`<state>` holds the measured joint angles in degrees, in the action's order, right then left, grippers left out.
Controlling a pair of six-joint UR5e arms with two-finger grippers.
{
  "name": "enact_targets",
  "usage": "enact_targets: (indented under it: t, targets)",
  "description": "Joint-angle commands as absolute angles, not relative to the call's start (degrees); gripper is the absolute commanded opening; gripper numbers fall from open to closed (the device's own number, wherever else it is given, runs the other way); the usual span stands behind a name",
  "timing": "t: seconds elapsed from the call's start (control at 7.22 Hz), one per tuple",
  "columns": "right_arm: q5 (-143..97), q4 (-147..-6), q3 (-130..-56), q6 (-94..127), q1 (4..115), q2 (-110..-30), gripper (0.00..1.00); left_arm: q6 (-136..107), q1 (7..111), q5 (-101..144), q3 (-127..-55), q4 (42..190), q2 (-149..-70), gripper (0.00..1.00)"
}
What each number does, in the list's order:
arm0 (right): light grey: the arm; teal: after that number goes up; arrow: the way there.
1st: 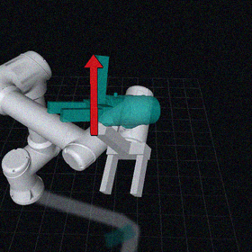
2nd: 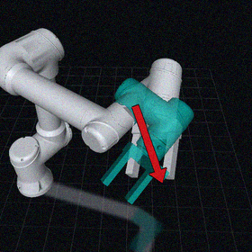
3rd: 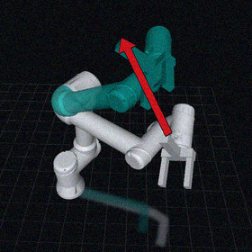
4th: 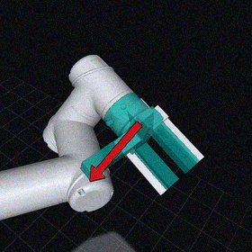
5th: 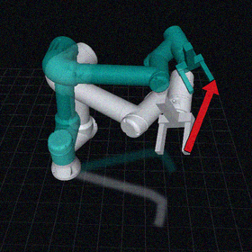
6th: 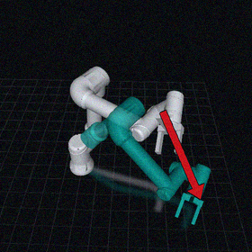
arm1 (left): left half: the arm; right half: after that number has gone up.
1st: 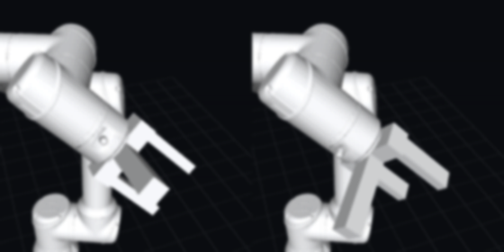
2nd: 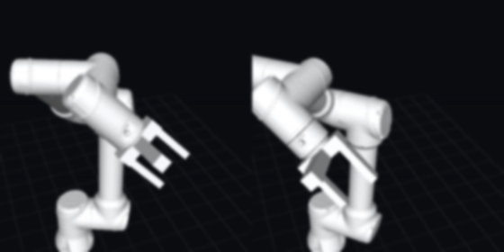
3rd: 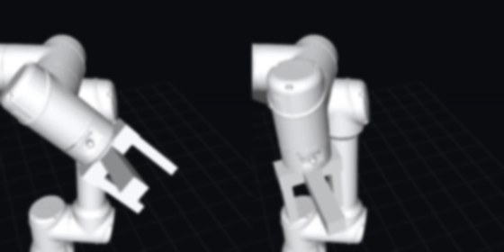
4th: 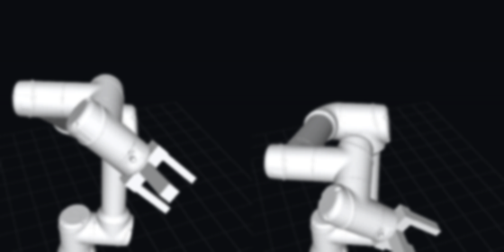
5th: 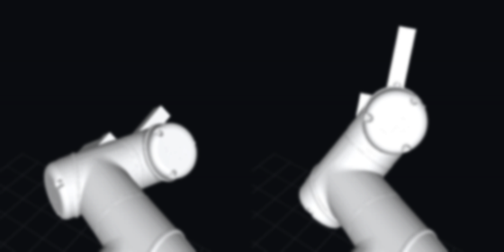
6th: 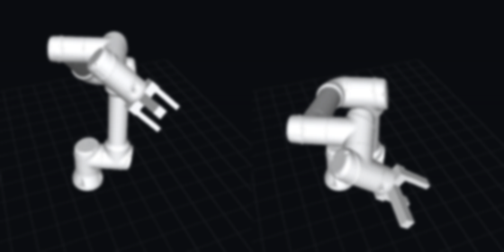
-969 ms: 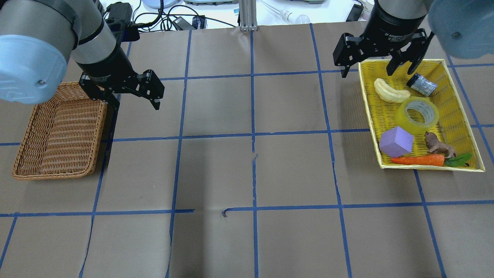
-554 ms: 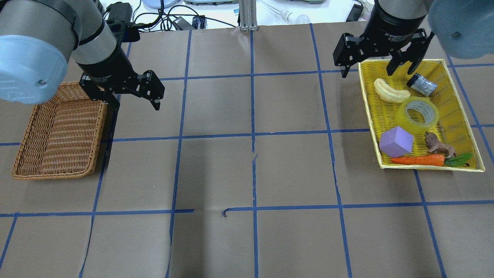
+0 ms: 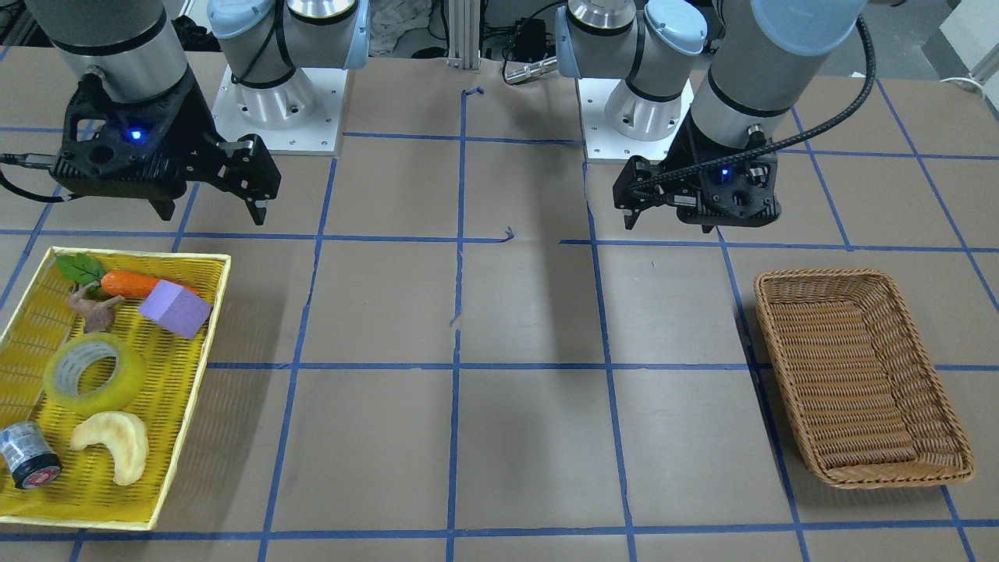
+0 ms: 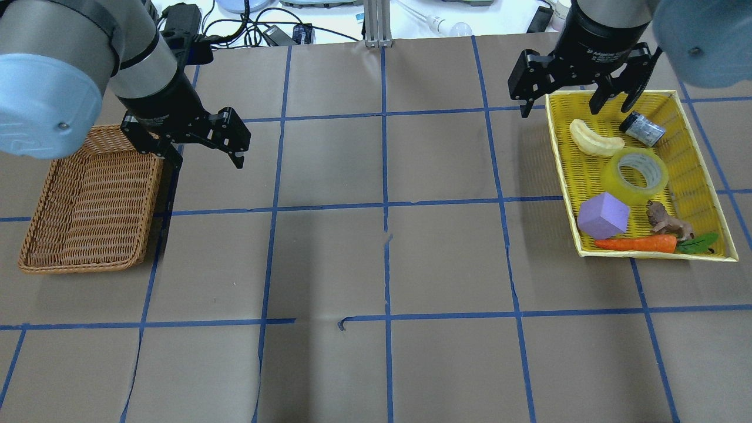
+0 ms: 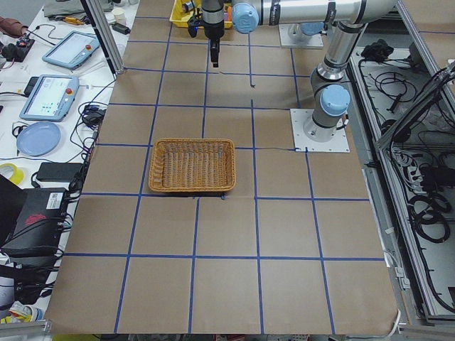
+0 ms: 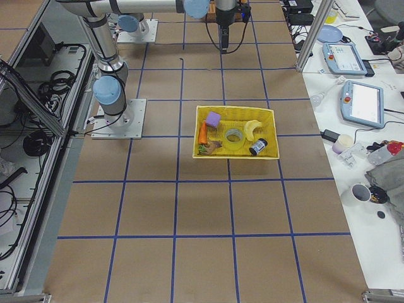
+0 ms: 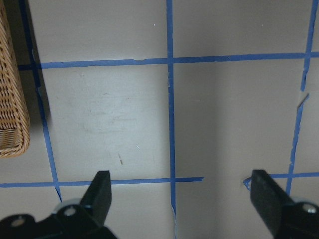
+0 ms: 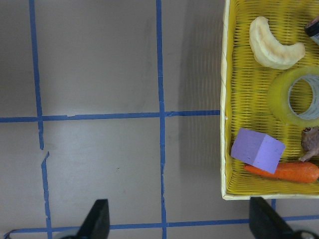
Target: Transfer tape with both arms
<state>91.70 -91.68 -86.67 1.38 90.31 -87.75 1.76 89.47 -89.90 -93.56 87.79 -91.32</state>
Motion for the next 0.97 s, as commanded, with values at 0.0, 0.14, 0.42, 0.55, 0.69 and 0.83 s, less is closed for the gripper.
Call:
enact_targets:
  t: [0.0, 0.14, 0.42, 0.55, 0.69, 0.83]
  targets:
    - [91.76, -91.58, -86.57, 1.32, 90.26, -87.63, 1.00, 1.76, 89.47, -89.82, -93.60, 87.89, -91.32, 1.00]
    - [91.84, -91.58, -86.31, 1.23, 90.00, -87.37, 1.00, 1.76, 89.47, -89.74, -93.60, 87.98, -91.49, 1.00]
    - [92.02, -91.23, -86.31, 0.01, 88.52, -86.93, 1.00, 1.76, 89.47, -89.65, -93.60, 87.98, -91.49, 1.00]
    - [91.85, -90.97, -86.22, -0.43, 87.72, -86.92, 1.00, 1.76, 89.47, -89.65, -93.60, 87.98, -91.49, 1.00]
    - [91.93, -90.88, -86.22, -0.61, 87.54, -86.84, 1.00, 1.76, 89.47, -89.65, -93.60, 87.98, -91.49, 1.00]
    - [92.02, -90.88, -86.13, -1.49, 87.28, -86.75, 1.00, 1.76, 89.47, -89.65, -93.60, 87.98, -91.49, 1.00]
